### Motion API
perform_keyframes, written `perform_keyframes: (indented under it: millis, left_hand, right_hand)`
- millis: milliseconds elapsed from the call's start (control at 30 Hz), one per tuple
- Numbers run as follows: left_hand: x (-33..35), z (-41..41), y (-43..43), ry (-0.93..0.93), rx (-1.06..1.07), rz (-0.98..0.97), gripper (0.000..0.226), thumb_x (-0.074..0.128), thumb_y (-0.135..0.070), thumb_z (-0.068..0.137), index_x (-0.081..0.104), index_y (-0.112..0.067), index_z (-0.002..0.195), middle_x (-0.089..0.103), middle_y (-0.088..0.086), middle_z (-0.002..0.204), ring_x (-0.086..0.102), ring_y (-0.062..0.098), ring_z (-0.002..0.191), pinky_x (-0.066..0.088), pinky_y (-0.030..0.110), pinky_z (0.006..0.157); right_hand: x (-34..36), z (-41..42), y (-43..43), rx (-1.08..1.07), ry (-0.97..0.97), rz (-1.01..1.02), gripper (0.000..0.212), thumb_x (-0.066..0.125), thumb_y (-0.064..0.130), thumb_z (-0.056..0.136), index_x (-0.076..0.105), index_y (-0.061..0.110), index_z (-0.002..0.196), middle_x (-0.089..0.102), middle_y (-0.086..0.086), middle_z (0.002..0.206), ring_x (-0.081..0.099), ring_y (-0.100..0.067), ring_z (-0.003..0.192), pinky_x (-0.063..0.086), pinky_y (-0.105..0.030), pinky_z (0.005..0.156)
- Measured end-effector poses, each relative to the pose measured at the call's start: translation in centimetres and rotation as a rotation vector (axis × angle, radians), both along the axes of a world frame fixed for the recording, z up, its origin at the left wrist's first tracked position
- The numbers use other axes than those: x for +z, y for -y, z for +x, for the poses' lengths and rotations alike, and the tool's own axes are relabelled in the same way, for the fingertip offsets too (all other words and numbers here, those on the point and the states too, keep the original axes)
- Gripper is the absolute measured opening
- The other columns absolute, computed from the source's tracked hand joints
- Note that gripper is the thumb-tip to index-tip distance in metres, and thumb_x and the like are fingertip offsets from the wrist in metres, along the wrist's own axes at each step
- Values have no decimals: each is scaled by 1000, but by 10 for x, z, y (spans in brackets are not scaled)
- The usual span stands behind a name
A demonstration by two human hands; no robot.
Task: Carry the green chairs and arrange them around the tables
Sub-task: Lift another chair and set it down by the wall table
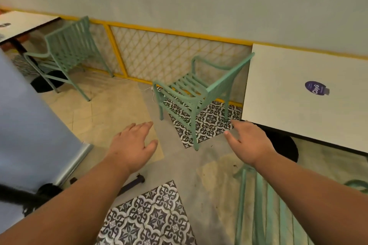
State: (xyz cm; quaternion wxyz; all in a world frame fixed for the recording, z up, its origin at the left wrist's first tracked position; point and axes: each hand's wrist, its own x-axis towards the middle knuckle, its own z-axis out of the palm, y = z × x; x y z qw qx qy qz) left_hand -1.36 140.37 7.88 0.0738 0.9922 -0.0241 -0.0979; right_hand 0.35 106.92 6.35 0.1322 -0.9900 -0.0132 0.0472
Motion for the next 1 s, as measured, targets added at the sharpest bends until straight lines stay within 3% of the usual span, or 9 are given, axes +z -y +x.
perform_keyframes:
  millis: [67,233,467,633,900,1000]
  left_hand:
    - [-5,28,-7,-9,-11,7,70,32,-60,99,21,-33,162,31,-4,168,21,24,156,25,45,124]
    - [-16,122,-27,-22,-69,-2,89,12,-70,81,22,-33,162,31,-6,167,21,24,156,26,45,122]
    - [-28,252,-27,-6,-185,17,68,39,-56,100,26,-30,162,38,0,164,27,25,154,29,46,120]
    - [-48,313,17,-61,-222,-28,67,42,-53,101,26,-29,161,36,0,165,26,25,154,30,47,120]
    - [-88,377,99,-54,-110,-138,69,41,-56,101,24,-31,162,34,-2,167,22,25,156,24,51,124]
    - [-103,386,113,-91,-89,-143,71,39,-57,101,20,-30,164,30,-2,168,20,24,157,19,50,126]
  right_hand:
    - [0,30,-9,7,0,-6,64,39,57,102,47,16,151,57,-11,146,50,-29,136,39,-45,114]
    - [-5,106,-29,-31,23,-6,63,40,56,102,47,16,151,58,-11,145,51,-29,135,41,-44,112]
    - [-29,174,-42,-188,-10,38,59,41,53,104,49,16,149,59,-11,144,53,-29,133,41,-43,112]
    - [-43,224,-15,-227,-41,84,68,35,63,98,52,19,146,61,-5,141,52,-25,133,44,-44,111]
    - [-66,325,47,-121,-87,10,52,46,49,103,54,17,143,64,-9,133,54,-28,127,45,-44,108]
    - [-76,352,53,-85,-97,22,54,45,49,103,52,17,146,61,-9,137,50,-29,133,43,-45,110]
